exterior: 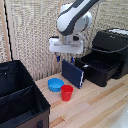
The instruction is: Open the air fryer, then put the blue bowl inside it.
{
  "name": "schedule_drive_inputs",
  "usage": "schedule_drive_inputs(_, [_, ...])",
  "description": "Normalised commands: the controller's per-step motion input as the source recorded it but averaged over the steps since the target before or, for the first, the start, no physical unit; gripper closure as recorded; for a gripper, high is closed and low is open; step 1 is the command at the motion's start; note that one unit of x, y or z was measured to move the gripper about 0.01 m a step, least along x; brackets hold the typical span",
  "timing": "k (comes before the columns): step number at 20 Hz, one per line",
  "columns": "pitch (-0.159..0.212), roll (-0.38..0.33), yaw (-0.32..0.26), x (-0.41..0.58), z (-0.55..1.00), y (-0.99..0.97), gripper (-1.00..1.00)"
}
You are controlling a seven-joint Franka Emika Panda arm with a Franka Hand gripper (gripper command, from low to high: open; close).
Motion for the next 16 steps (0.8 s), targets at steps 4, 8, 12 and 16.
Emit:
schedule_drive_inputs(4, [0.000,-0.116,0.034,0.080,-0.39,0.00,-1.00])
schedule_drive_inputs(8, [0.007,-0.092,0.034,0.054,-0.38,0.03,-1.00])
schedule_drive_inputs(12, [0.042,-0.066,0.031,-0.030,-0.35,0.07,-1.00])
schedule_drive_inputs(16, [0.097,-0.059,0.054,-0.263,-0.11,0.00,-1.00])
